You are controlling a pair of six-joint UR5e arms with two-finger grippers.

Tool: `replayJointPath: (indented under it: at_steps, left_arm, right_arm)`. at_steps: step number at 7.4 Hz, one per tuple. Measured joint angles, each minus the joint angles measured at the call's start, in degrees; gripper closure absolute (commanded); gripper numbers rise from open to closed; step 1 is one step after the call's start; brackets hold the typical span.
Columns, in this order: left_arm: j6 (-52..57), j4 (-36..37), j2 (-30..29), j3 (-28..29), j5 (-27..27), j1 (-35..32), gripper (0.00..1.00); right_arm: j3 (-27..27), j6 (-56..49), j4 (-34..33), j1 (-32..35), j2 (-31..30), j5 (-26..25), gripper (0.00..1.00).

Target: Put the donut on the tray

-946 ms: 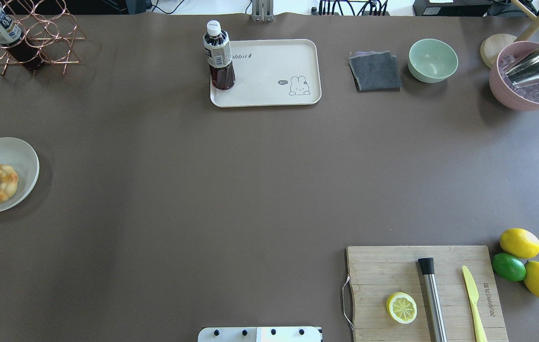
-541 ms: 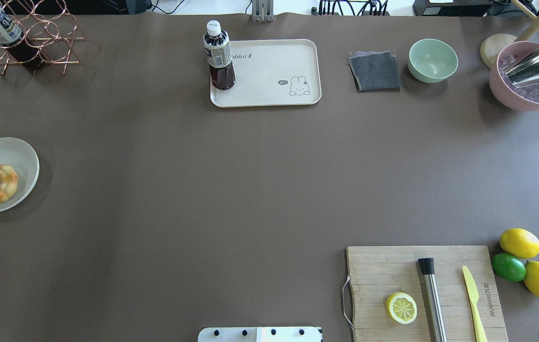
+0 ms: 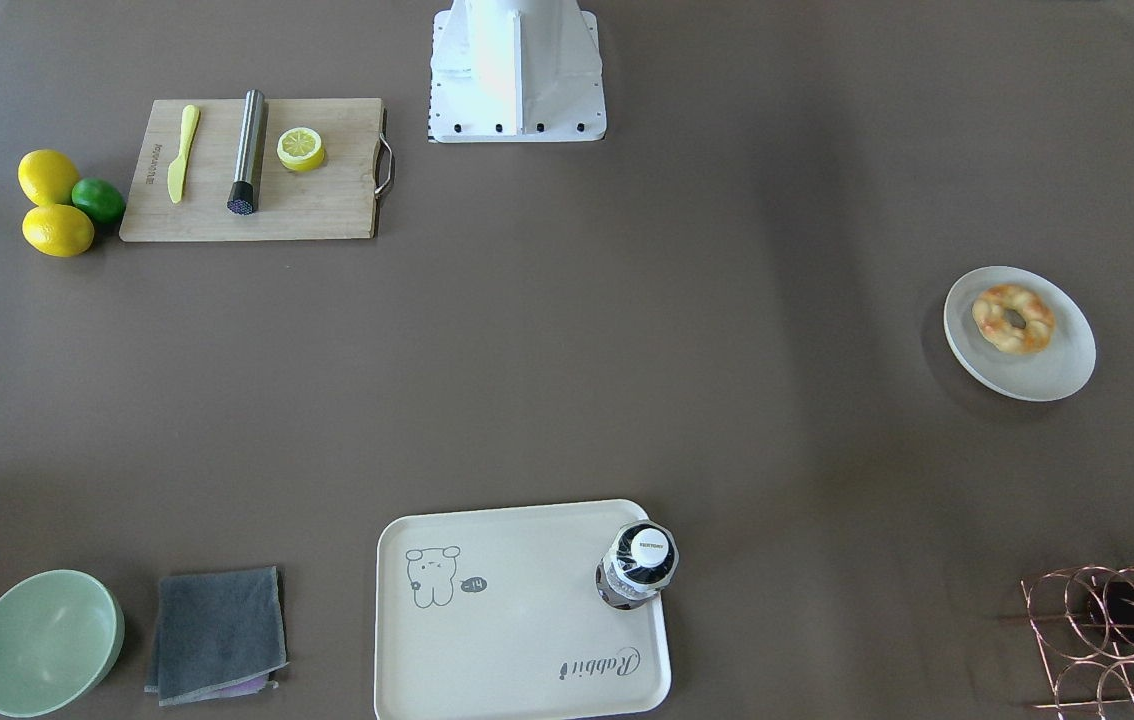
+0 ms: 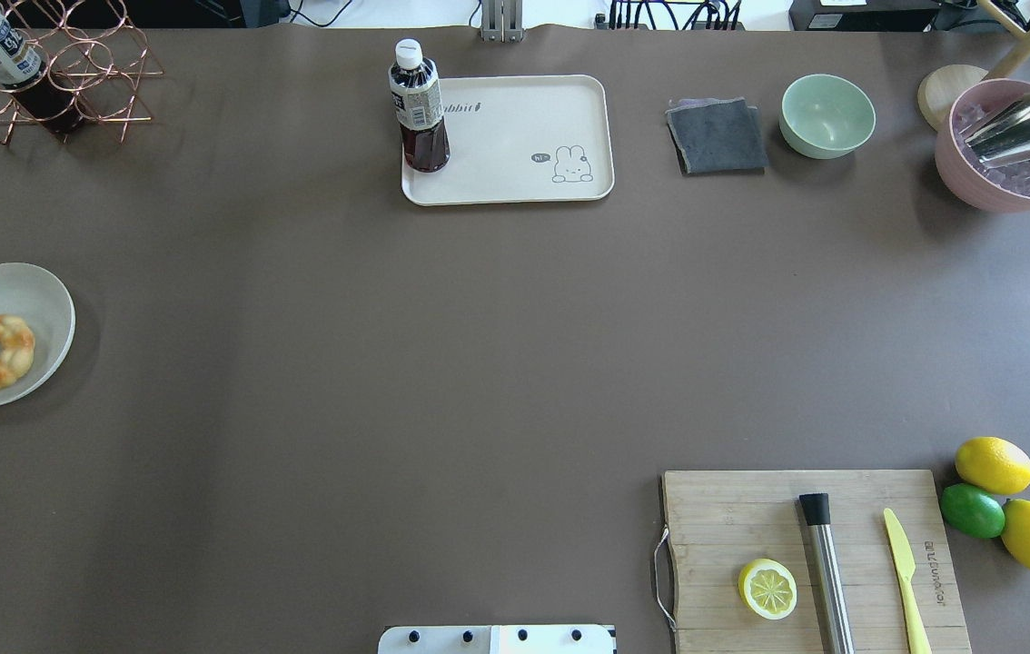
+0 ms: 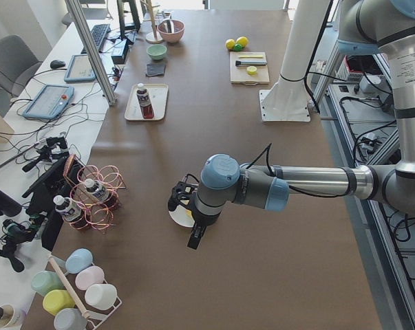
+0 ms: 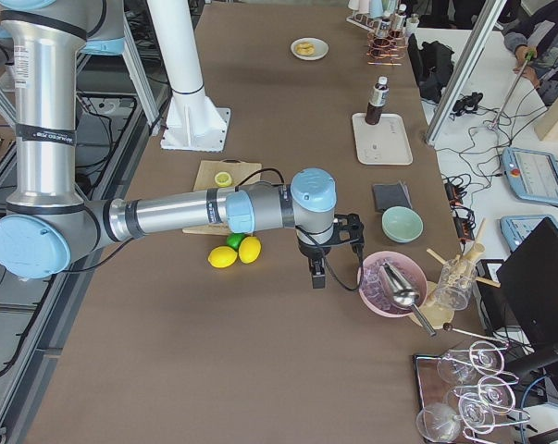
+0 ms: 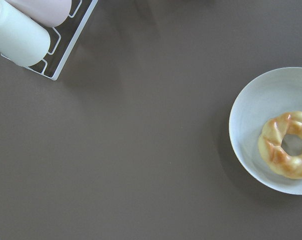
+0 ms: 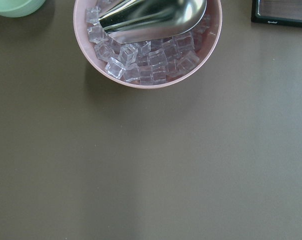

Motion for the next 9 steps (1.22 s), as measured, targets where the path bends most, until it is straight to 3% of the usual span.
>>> replayJointPath:
  at_steps: [9]
  left_arm:
    - [-3.1,0.4,0.1,2.5,-2.2,4.7,0.03]
  right_arm:
    - [1.2,0.1,0.0,-3.2,0.7,0.7,0.00]
